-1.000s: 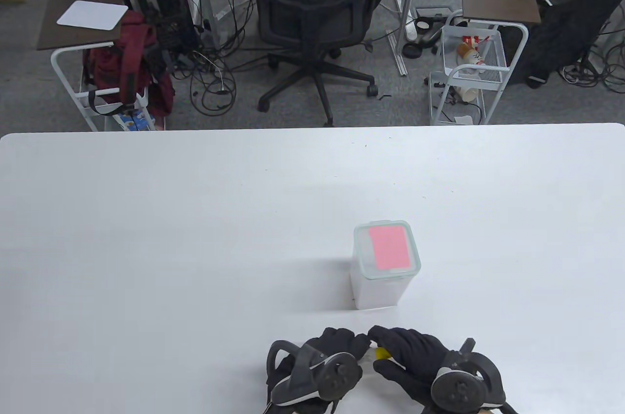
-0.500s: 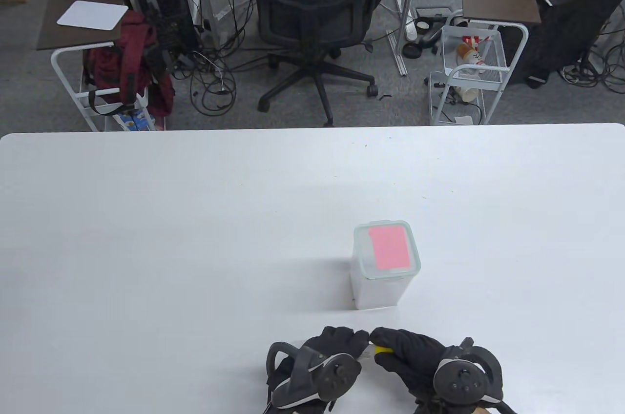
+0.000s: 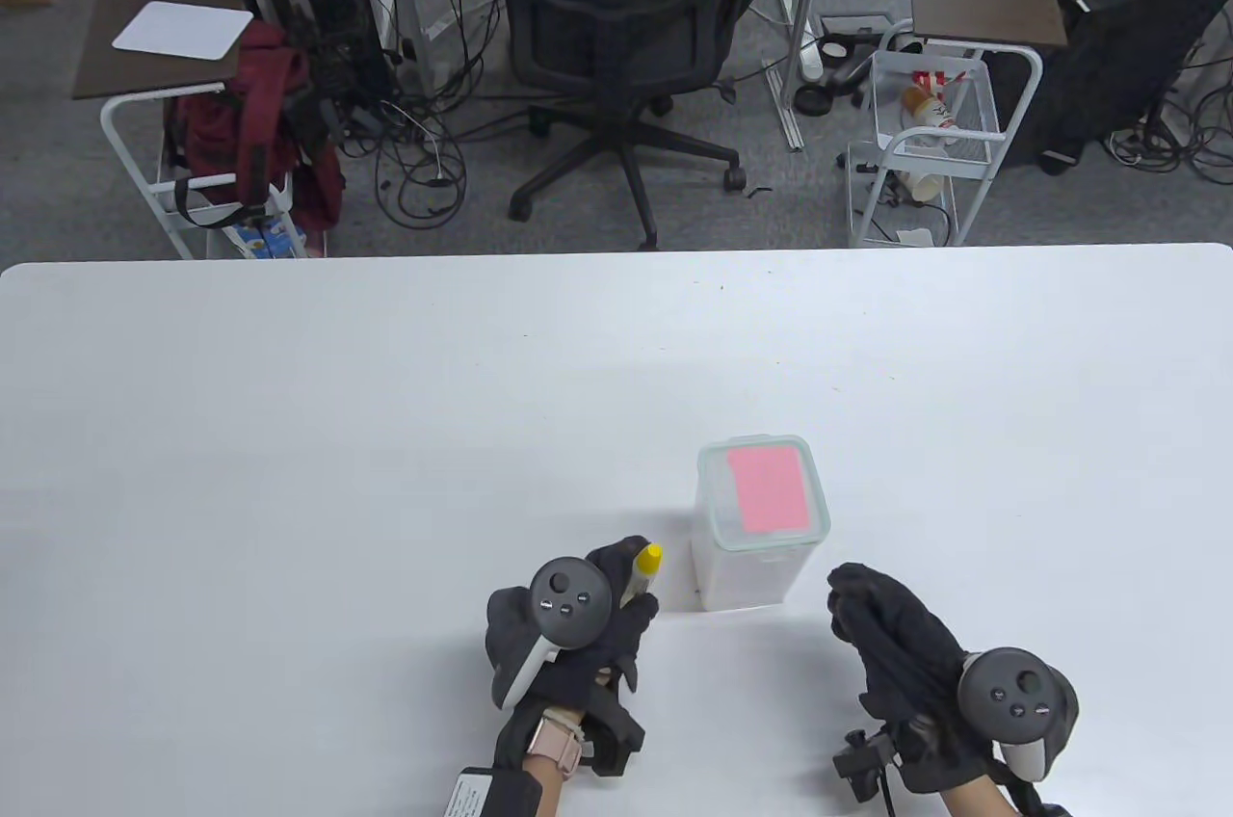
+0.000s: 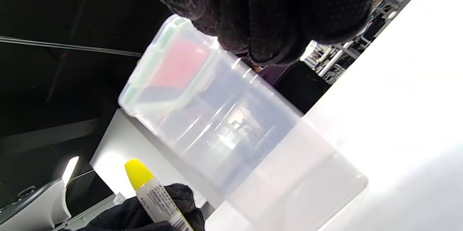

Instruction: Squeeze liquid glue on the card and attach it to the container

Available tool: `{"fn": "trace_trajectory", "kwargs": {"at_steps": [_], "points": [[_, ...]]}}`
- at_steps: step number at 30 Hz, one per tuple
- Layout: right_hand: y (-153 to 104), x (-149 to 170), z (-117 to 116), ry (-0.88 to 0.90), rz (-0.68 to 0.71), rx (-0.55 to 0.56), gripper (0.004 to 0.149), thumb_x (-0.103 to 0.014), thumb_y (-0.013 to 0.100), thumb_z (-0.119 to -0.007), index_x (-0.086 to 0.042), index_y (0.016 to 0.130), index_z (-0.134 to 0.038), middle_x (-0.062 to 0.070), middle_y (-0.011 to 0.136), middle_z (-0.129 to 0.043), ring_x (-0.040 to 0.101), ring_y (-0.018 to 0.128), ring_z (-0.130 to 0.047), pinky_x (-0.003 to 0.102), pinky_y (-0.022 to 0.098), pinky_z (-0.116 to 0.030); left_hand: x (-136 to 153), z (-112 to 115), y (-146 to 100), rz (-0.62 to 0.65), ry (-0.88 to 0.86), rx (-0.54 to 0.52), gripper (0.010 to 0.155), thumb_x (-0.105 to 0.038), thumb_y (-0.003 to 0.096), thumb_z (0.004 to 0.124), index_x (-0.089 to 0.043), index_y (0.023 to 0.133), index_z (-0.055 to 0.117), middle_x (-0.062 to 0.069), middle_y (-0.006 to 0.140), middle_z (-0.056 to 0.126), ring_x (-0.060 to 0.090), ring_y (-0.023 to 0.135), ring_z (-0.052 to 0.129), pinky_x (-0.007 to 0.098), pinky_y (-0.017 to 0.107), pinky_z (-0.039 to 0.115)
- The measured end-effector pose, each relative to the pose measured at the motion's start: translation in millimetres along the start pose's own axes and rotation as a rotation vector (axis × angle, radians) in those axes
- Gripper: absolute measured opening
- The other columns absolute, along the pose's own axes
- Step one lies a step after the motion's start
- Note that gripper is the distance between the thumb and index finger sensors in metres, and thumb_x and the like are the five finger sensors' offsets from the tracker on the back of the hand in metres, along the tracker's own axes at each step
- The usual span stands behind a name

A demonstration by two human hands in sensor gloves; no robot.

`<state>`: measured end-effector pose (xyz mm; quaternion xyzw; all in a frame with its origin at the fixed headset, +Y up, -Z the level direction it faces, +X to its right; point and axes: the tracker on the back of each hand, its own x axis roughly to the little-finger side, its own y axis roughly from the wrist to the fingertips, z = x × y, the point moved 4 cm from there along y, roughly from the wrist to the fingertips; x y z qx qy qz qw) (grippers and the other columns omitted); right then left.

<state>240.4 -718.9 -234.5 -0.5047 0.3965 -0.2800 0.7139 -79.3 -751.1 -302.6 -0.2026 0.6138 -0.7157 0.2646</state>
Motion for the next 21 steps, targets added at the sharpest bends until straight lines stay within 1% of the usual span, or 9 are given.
{"fn": "trace_trajectory", "kwargs": {"at_steps": [3,8,13,21], "points": [[2,7,4,-0.005,-0.018,0.011,0.037,-0.030,0.061,-0.065,-0.014,0.095,-0.069,0.012,0.084,-0.081,0.028,0.061,-0.091,0.043,0.047,-0.083,-2,7,16,-0.018,-0.069,0.020,0.061,-0.037,0.0460,0.084,-0.034,0.101,0.057,-0.008,0.104,0.073,0.022,0.096,0.085,0.032,0.073,0.080],[4,13,7,-0.003,-0.032,0.017,0.037,-0.030,0.061,-0.065,-0.015,0.095,-0.069,0.012,0.085,-0.080,0.028,0.061,-0.091,0.043,0.047,-0.083,0,16,28,-0.039,-0.127,0.043,0.061,-0.036,0.0467,0.083,-0.035,0.101,0.056,-0.009,0.105,0.071,0.022,0.098,0.084,0.031,0.074,0.078],[5,14,6,0.000,-0.031,0.012,0.037,-0.030,0.061,-0.065,-0.015,0.095,-0.069,0.012,0.085,-0.080,0.028,0.061,-0.091,0.043,0.047,-0.083,3,21,31,-0.049,-0.182,0.067,0.060,-0.033,0.0481,0.082,-0.036,0.102,0.055,-0.009,0.107,0.070,0.022,0.100,0.082,0.030,0.076,0.077],[5,13,-1,-0.003,-0.028,-0.005,0.037,-0.030,0.061,-0.065,-0.015,0.095,-0.070,0.012,0.085,-0.080,0.028,0.061,-0.091,0.043,0.047,-0.083,6,21,30,-0.054,-0.178,0.070,0.060,-0.035,0.0494,0.081,-0.037,0.103,0.053,-0.009,0.108,0.069,0.021,0.100,0.081,0.030,0.076,0.075]]}}
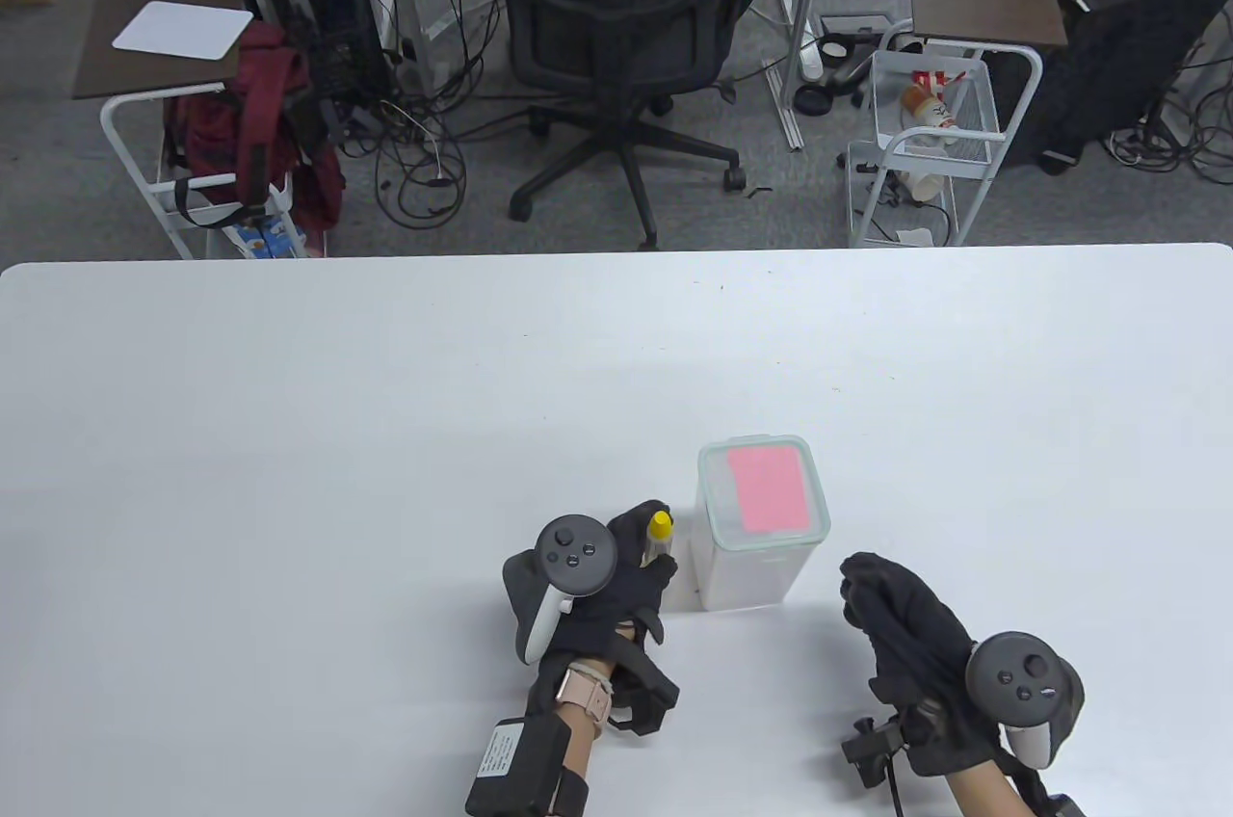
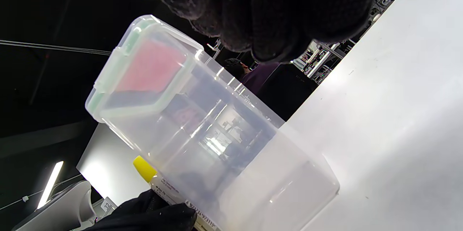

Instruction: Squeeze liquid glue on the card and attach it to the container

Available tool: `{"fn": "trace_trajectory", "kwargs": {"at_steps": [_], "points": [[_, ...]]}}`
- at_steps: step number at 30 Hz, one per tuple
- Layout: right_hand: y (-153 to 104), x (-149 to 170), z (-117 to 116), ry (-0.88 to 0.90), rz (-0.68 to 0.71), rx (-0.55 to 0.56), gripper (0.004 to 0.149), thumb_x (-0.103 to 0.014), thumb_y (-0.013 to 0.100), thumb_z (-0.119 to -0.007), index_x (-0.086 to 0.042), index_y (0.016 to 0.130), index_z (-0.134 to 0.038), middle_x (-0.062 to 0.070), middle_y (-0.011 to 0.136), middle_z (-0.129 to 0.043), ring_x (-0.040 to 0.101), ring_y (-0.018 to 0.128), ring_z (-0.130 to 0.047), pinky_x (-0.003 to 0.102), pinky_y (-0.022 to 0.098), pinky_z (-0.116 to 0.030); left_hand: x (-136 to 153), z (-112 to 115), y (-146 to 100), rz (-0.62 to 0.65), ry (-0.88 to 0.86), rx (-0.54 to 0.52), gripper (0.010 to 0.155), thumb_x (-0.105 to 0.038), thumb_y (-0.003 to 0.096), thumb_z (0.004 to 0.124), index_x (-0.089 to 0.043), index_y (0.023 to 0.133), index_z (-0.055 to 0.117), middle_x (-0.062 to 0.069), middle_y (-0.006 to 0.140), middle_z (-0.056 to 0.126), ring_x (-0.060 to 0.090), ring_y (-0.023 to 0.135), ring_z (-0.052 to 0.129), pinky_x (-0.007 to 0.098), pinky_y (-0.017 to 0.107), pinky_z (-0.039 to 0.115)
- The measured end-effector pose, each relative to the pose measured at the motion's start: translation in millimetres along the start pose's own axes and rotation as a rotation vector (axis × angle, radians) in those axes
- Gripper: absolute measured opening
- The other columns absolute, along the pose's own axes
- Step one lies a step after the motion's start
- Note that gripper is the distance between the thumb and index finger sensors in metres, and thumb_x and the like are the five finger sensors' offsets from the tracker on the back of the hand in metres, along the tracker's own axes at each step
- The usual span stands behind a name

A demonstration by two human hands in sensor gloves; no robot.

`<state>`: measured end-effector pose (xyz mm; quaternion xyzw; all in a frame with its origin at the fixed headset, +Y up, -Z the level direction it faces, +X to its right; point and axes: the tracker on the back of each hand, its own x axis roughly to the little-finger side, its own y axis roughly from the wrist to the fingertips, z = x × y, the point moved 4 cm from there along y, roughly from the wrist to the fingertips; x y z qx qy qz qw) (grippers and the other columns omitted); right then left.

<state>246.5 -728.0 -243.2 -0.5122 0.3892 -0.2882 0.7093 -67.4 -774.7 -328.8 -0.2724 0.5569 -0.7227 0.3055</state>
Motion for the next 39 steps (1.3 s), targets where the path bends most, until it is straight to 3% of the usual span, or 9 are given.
{"fn": "trace_trajectory", "kwargs": {"at_steps": [8,14,17,21,31,35,39], "points": [[-1,0,-4,-0.006,-0.010,-0.013,0.037,-0.030,0.061,-0.065,-0.015,0.095,-0.070,0.012,0.084,-0.081,0.029,0.061,-0.091,0.043,0.047,-0.083,8,-6,-6,-0.013,-0.008,-0.009,0.061,-0.038,0.0503,0.078,-0.035,0.106,0.053,-0.006,0.109,0.068,0.024,0.100,0.080,0.032,0.076,0.073],[0,1,-5,-0.009,-0.020,-0.015,0.037,-0.030,0.061,-0.065,-0.015,0.095,-0.069,0.012,0.085,-0.080,0.029,0.062,-0.091,0.043,0.048,-0.082,16,-25,-28,-0.041,-0.004,-0.092,0.064,-0.042,0.0505,0.076,-0.033,0.108,0.050,-0.004,0.108,0.067,0.024,0.098,0.080,0.032,0.074,0.074],[0,2,-5,-0.011,-0.022,-0.014,0.037,-0.030,0.061,-0.065,-0.015,0.095,-0.069,0.012,0.085,-0.080,0.029,0.062,-0.091,0.043,0.048,-0.082,19,-38,-48,-0.046,-0.041,-0.166,0.057,-0.044,0.0513,0.074,-0.033,0.105,0.056,-0.006,0.103,0.075,0.021,0.092,0.086,0.031,0.070,0.078],[-1,1,-6,-0.014,-0.021,-0.015,0.038,-0.030,0.061,-0.064,-0.015,0.095,-0.068,0.012,0.085,-0.080,0.029,0.062,-0.091,0.043,0.048,-0.082,24,-45,-66,-0.044,-0.107,-0.249,0.042,-0.044,0.0512,0.074,-0.035,0.093,0.074,-0.010,0.084,0.092,0.016,0.073,0.100,0.029,0.057,0.087],[-1,0,-8,-0.023,-0.001,-0.023,0.038,-0.030,0.062,-0.064,-0.014,0.095,-0.069,0.012,0.086,-0.079,0.029,0.062,-0.090,0.044,0.048,-0.082,16,-54,-75,0.018,-0.153,-0.303,0.041,-0.044,0.0515,0.074,-0.035,0.092,0.074,-0.011,0.083,0.092,0.015,0.072,0.100,0.028,0.057,0.087],[1,-10,0,-0.062,0.053,0.006,0.037,-0.030,0.062,-0.065,-0.015,0.096,-0.069,0.013,0.086,-0.079,0.030,0.062,-0.090,0.044,0.048,-0.081,6,-64,-80,0.051,-0.132,-0.341,0.041,-0.044,0.0518,0.074,-0.036,0.092,0.074,-0.011,0.084,0.092,0.015,0.073,0.100,0.029,0.058,0.086],[13,-30,26,-0.171,0.150,0.101,0.037,-0.030,0.062,-0.065,-0.015,0.096,-0.069,0.013,0.087,-0.079,0.031,0.062,-0.089,0.043,0.047,-0.080,-11,-85,-83,0.085,-0.077,-0.404,0.041,-0.045,0.0530,0.073,-0.036,0.093,0.073,-0.011,0.085,0.091,0.016,0.075,0.098,0.029,0.060,0.085]]}}
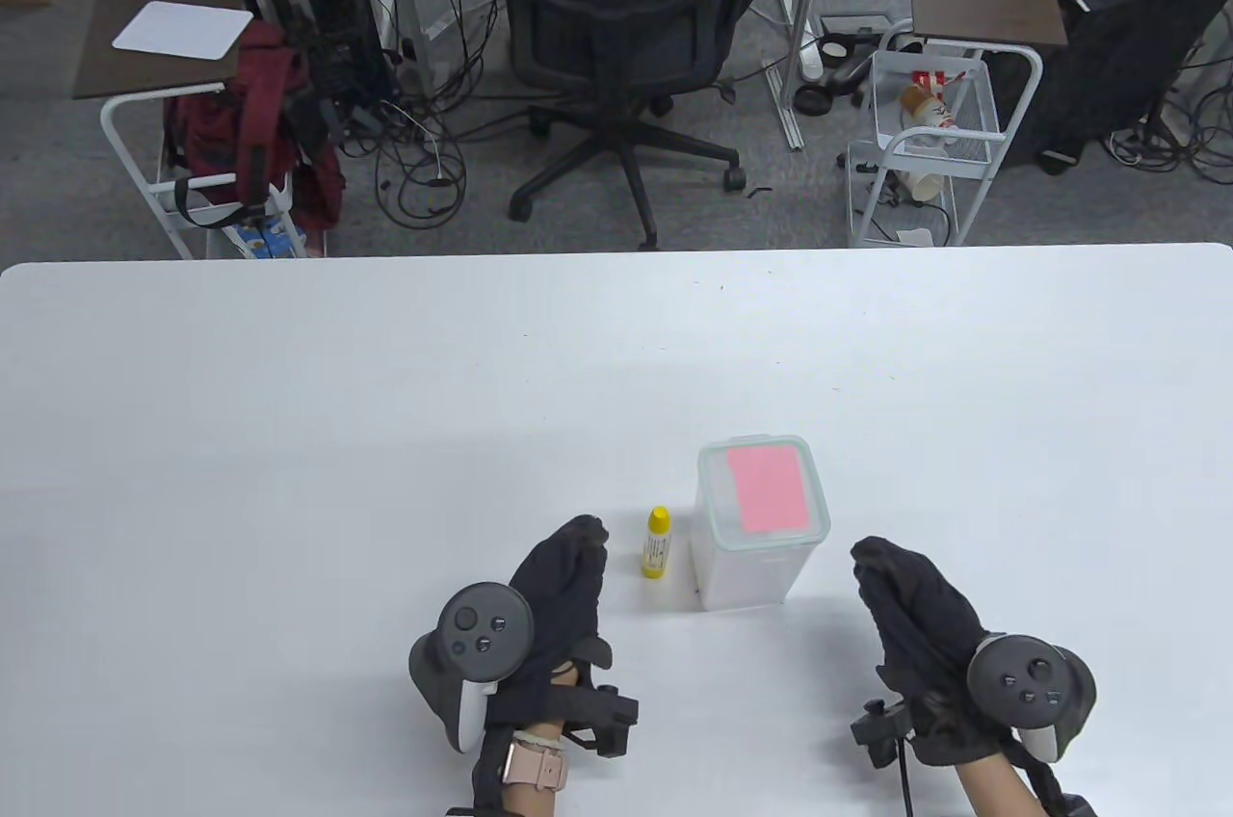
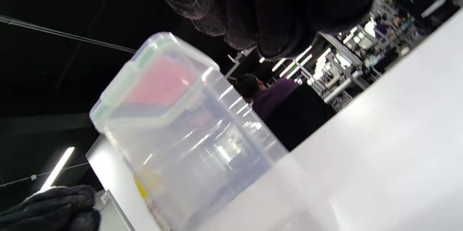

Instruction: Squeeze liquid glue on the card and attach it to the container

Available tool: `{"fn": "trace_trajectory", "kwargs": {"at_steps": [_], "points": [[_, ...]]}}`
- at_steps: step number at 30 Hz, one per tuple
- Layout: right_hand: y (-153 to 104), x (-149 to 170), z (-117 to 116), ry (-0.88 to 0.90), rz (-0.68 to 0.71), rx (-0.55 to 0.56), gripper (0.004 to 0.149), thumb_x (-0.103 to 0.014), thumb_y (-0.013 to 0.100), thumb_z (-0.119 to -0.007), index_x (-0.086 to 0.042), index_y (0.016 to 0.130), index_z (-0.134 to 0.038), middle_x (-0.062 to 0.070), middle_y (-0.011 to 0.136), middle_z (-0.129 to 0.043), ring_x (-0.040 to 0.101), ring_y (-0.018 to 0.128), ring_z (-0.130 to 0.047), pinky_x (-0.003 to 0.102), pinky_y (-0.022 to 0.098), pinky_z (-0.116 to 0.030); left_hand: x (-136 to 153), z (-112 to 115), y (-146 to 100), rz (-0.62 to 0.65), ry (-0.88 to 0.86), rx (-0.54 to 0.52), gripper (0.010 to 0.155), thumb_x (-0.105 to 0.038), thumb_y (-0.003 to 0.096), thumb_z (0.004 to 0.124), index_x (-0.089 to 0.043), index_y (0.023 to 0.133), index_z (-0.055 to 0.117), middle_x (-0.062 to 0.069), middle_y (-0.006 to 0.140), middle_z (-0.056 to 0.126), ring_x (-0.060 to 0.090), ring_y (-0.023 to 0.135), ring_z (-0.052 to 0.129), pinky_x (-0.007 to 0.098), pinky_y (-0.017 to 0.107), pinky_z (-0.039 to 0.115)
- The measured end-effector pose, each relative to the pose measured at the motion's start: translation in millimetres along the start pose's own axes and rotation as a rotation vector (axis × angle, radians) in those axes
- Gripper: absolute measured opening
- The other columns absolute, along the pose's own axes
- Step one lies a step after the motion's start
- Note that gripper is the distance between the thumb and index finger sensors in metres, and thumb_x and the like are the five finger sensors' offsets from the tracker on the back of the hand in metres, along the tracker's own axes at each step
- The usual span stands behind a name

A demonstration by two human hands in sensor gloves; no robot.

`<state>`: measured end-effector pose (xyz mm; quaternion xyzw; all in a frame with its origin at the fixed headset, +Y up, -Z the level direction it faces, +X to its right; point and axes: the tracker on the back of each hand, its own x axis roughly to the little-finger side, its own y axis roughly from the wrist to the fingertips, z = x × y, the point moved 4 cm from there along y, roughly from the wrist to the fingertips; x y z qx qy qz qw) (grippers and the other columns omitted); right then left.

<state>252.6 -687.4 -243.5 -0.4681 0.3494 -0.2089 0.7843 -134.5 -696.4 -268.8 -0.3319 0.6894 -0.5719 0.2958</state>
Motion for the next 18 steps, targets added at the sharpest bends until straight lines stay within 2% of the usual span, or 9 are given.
{"fn": "trace_trajectory", "kwargs": {"at_steps": [5,10,12,13,14,15,17,18], "points": [[22,-7,21,-0.125,0.059,0.108,0.037,-0.030,0.063,-0.065,-0.015,0.097,-0.069,0.012,0.088,-0.078,0.031,0.063,-0.088,0.044,0.048,-0.079,-20,-21,11,0.051,0.074,-0.115,0.041,-0.045,0.0527,0.074,-0.036,0.093,0.073,-0.011,0.086,0.091,0.016,0.076,0.098,0.030,0.060,0.085],[40,0,20,-0.264,0.059,0.151,0.038,-0.031,0.063,-0.064,-0.016,0.098,-0.068,0.013,0.090,-0.077,0.032,0.066,-0.087,0.045,0.050,-0.078,-24,-27,19,0.067,0.156,-0.174,0.044,-0.048,0.0528,0.072,-0.036,0.095,0.072,-0.010,0.089,0.088,0.018,0.081,0.095,0.031,0.064,0.082],[45,9,15,-0.332,0.030,0.138,0.043,-0.034,0.064,-0.062,-0.013,0.101,-0.066,0.017,0.095,-0.073,0.037,0.071,-0.084,0.049,0.055,-0.076,-20,-23,21,0.079,0.220,-0.153,0.054,-0.053,0.0509,0.073,-0.036,0.101,0.065,-0.008,0.099,0.081,0.021,0.092,0.087,0.034,0.071,0.076],[47,12,12,-0.352,0.025,0.110,0.049,-0.036,0.064,-0.062,-0.011,0.106,-0.063,0.021,0.101,-0.068,0.043,0.078,-0.079,0.054,0.060,-0.071,-17,-20,22,0.084,0.237,-0.142,0.061,-0.056,0.0493,0.073,-0.038,0.106,0.058,-0.007,0.107,0.074,0.023,0.101,0.077,0.038,0.077,0.068],[48,18,8,-0.386,0.002,0.061,0.055,-0.040,0.065,-0.060,-0.011,0.112,-0.055,0.024,0.110,-0.055,0.047,0.090,-0.069,0.059,0.069,-0.061,-13,-15,24,0.083,0.268,-0.113,0.070,-0.060,0.0468,0.073,-0.040,0.110,0.049,-0.008,0.116,0.063,0.023,0.111,0.064,0.042,0.083,0.057],[49,23,5,-0.402,-0.015,0.028,0.061,-0.045,0.066,-0.058,-0.014,0.117,-0.046,0.025,0.118,-0.040,0.051,0.101,-0.053,0.064,0.077,-0.046,-11,-11,26,0.089,0.287,-0.082,0.078,-0.064,0.0449,0.072,-0.044,0.112,0.040,-0.010,0.123,0.049,0.023,0.119,0.046,0.048,0.086,0.043],[49,36,-2,-0.434,-0.061,-0.051,0.067,-0.052,0.066,-0.054,-0.023,0.121,-0.029,0.023,0.124,-0.016,0.054,0.111,-0.025,0.070,0.080,-0.023,-2,3,31,0.089,0.369,0.035,0.086,-0.072,0.0413,0.069,-0.055,0.111,0.022,-0.019,0.129,0.020,0.020,0.120,0.004,0.050,0.085,0.010],[49,40,-5,-0.440,-0.073,-0.075,0.069,-0.055,0.065,-0.052,-0.026,0.121,-0.022,0.022,0.124,-0.007,0.055,0.112,-0.015,0.071,0.079,-0.014,1,6,32,0.083,0.414,0.061,0.088,-0.075,0.0398,0.068,-0.058,0.109,0.016,-0.021,0.127,0.009,0.016,0.117,-0.007,0.048,0.082,0.001]]}}
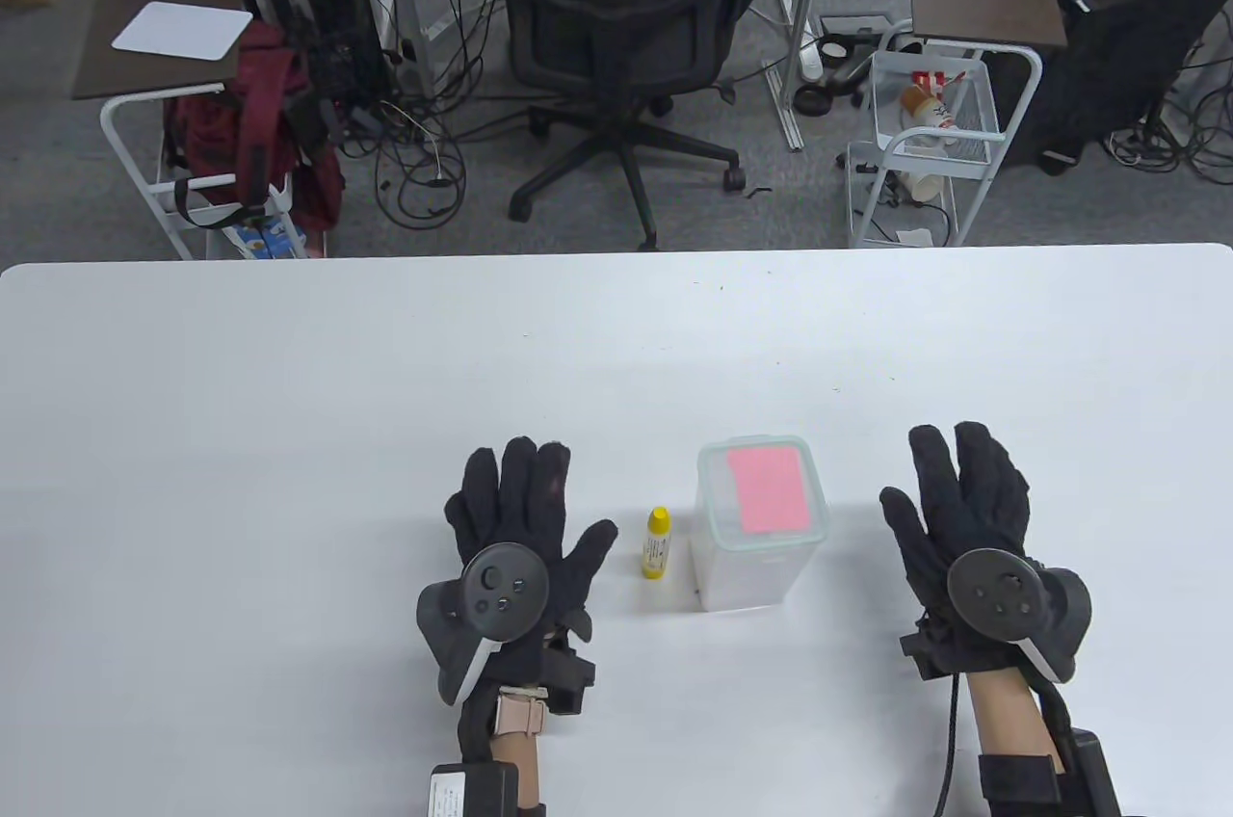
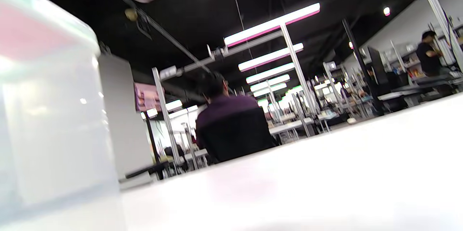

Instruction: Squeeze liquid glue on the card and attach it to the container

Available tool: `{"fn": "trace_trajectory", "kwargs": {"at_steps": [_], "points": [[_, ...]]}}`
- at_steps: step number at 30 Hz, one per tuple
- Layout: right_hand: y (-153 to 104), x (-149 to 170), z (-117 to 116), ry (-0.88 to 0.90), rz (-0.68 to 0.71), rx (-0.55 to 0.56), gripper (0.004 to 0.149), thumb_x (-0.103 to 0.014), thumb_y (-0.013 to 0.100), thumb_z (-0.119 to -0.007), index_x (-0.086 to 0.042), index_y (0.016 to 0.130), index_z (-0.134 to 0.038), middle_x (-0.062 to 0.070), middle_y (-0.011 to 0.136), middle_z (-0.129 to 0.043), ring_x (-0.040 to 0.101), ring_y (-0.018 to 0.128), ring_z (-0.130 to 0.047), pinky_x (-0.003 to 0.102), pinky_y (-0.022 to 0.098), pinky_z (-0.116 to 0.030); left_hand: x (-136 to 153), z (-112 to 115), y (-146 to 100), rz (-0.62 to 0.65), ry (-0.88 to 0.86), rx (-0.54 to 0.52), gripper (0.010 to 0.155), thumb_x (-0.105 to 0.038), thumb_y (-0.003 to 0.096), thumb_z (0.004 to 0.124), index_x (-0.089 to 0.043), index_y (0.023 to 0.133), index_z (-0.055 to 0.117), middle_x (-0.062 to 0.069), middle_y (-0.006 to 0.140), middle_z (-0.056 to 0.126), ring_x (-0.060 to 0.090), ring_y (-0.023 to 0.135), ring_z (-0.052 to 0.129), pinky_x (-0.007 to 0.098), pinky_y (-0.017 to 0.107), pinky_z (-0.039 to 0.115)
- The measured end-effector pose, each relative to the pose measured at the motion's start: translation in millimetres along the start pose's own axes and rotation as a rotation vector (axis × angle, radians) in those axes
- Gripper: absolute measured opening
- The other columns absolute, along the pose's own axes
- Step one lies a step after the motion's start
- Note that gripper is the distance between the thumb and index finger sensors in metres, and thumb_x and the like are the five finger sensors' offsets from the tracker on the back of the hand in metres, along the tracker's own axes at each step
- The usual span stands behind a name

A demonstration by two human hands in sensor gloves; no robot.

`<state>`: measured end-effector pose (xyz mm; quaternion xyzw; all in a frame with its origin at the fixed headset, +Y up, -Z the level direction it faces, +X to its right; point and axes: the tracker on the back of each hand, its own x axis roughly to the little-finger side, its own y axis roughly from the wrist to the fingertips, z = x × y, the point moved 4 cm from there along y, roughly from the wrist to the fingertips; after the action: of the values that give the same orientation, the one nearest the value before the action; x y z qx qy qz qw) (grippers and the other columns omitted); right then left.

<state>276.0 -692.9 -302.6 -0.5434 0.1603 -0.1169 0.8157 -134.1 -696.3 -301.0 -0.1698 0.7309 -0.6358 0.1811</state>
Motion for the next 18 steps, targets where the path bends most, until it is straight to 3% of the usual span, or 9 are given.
{"fn": "trace_trajectory", "kwargs": {"at_steps": [2,5,11,18], "points": [[1,7,-10,-0.023,-0.028,-0.061,0.072,-0.058,0.065,-0.049,-0.029,0.120,-0.014,0.021,0.122,0.003,0.054,0.111,0.000,0.071,0.075,-0.003,2,10,3,-0.006,0.150,0.066,0.092,-0.080,0.0364,0.064,-0.059,0.106,0.008,-0.024,0.122,-0.006,0.012,0.112,-0.018,0.047,0.079,-0.005],[0,13,-23,-0.075,-0.044,-0.141,0.074,-0.061,0.064,-0.047,-0.030,0.119,-0.010,0.019,0.120,0.009,0.052,0.109,0.010,0.069,0.071,0.006,4,20,2,-0.016,0.286,0.148,0.096,-0.084,0.0336,0.062,-0.058,0.105,0.005,-0.021,0.120,-0.010,0.013,0.110,-0.019,0.048,0.078,-0.006],[-4,9,-34,-0.218,-0.017,-0.211,0.076,-0.064,0.062,-0.044,-0.030,0.118,-0.006,0.017,0.118,0.014,0.049,0.108,0.015,0.068,0.068,0.011,6,24,-5,-0.021,0.301,0.173,0.097,-0.083,0.0329,0.063,-0.056,0.106,0.005,-0.018,0.120,-0.009,0.015,0.110,-0.017,0.049,0.077,-0.006],[-7,5,-36,-0.256,0.006,-0.209,0.076,-0.064,0.062,-0.044,-0.029,0.118,-0.007,0.017,0.118,0.013,0.049,0.108,0.014,0.068,0.068,0.011,7,22,-11,-0.030,0.252,0.165,0.097,-0.083,0.0337,0.063,-0.055,0.105,0.004,-0.017,0.120,-0.009,0.015,0.110,-0.017,0.050,0.077,-0.005]]}}
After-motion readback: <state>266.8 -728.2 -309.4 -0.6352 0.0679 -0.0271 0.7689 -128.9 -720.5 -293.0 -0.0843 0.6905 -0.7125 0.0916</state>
